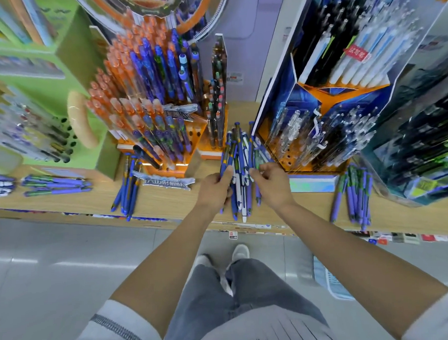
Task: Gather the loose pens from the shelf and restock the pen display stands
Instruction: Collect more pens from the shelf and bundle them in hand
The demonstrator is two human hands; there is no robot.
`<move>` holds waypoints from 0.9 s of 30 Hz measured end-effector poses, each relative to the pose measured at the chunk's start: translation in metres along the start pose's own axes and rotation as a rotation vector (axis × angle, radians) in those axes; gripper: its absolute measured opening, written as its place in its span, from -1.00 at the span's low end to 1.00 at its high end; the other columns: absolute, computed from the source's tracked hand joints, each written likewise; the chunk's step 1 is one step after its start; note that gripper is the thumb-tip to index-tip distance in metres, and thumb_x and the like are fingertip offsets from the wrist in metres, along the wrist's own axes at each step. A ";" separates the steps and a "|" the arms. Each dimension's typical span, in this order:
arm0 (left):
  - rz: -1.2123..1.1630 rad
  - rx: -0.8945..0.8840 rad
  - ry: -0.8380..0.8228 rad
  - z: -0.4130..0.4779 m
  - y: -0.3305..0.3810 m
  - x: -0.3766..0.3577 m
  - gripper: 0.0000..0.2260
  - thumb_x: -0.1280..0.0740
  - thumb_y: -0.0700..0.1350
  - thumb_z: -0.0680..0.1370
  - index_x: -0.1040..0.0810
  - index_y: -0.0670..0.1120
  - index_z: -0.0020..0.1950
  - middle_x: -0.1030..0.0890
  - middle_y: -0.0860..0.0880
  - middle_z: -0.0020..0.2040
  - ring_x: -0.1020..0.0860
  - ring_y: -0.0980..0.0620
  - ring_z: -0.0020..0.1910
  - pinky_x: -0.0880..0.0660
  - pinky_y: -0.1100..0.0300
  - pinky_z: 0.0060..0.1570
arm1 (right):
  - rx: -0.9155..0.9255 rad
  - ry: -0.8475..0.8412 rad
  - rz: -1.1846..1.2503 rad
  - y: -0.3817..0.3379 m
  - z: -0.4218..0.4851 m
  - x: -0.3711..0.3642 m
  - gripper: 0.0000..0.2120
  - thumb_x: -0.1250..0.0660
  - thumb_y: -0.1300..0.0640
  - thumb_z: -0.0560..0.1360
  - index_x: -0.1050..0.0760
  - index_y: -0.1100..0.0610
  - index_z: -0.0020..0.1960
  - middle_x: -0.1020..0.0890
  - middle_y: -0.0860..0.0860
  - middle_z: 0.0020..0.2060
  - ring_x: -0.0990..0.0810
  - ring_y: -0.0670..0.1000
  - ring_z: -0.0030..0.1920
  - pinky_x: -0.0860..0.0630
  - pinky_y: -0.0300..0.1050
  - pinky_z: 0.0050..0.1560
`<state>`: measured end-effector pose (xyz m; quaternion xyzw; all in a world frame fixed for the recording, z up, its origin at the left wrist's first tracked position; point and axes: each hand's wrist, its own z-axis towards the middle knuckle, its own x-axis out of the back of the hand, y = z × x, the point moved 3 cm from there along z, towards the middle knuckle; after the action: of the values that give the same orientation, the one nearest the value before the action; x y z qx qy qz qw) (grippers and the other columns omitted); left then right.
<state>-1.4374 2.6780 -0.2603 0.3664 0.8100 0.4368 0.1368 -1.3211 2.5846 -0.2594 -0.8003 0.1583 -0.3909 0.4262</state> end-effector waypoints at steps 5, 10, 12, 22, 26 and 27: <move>0.028 0.018 -0.088 0.009 0.000 0.008 -0.79 -0.19 -0.15 0.65 -0.50 -0.29 0.05 -0.56 -0.08 -0.41 -0.45 0.08 -0.60 -0.35 0.30 -0.58 | -0.013 0.084 -0.063 -0.005 0.004 -0.010 -0.59 -0.38 0.05 0.53 -0.28 0.05 -0.40 -0.35 -0.04 -0.54 -0.35 -0.03 -0.48 -0.24 -0.10 -0.40; 0.121 0.056 -0.145 0.016 0.007 0.010 -0.86 -0.15 -0.20 0.63 -0.46 -0.21 -0.02 -0.53 -0.04 -0.40 -0.45 0.09 -0.58 -0.36 0.30 -0.58 | -0.071 0.167 -0.063 -0.012 0.003 -0.011 -0.54 -0.38 0.16 0.49 -0.23 0.09 -0.49 -0.30 -0.01 -0.59 -0.28 -0.02 -0.52 -0.17 -0.11 -0.44; 0.121 0.077 -0.143 0.017 0.009 0.011 -0.81 -0.14 -0.19 0.62 -0.42 -0.15 -0.17 -0.45 -0.04 -0.41 -0.39 0.10 -0.63 -0.30 0.32 -0.60 | -0.093 0.158 -0.037 -0.012 0.001 -0.013 -0.57 -0.34 0.19 0.50 -0.26 0.14 -0.48 -0.32 0.02 -0.58 -0.29 0.00 -0.50 -0.23 -0.08 -0.39; -0.028 0.136 -0.152 0.022 0.015 0.004 -0.85 -0.23 -0.18 0.60 -0.48 -0.12 -0.16 -0.52 -0.07 -0.40 -0.46 0.09 -0.62 -0.40 0.27 -0.52 | -0.201 -0.083 0.299 -0.004 -0.032 -0.005 -0.74 -0.30 0.18 0.59 -0.48 0.30 -0.22 -0.47 -0.07 -0.64 -0.37 -0.12 -0.62 -0.30 -0.25 -0.53; -0.087 0.151 -0.172 0.014 0.009 -0.001 -0.83 -0.22 -0.20 0.60 -0.45 -0.15 -0.19 -0.44 -0.07 -0.40 -0.39 0.09 -0.63 -0.30 0.32 -0.59 | -0.190 -0.108 0.332 -0.003 -0.044 -0.004 -0.76 -0.29 0.17 0.60 -0.49 0.31 -0.18 -0.52 -0.06 -0.59 -0.41 -0.13 -0.60 -0.30 -0.29 -0.55; -0.107 0.149 -0.170 0.010 0.007 -0.002 -0.81 -0.23 -0.18 0.61 -0.44 -0.15 -0.20 -0.42 -0.06 -0.41 -0.37 0.09 -0.63 -0.27 0.32 -0.59 | -0.186 -0.120 0.326 -0.004 -0.046 -0.006 -0.76 -0.29 0.17 0.60 -0.48 0.28 -0.20 -0.54 -0.05 -0.57 -0.40 -0.12 -0.59 -0.31 -0.28 -0.55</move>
<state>-1.4273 2.6853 -0.2614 0.3677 0.8440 0.3349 0.2005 -1.3606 2.5643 -0.2439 -0.8217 0.2956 -0.2519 0.4170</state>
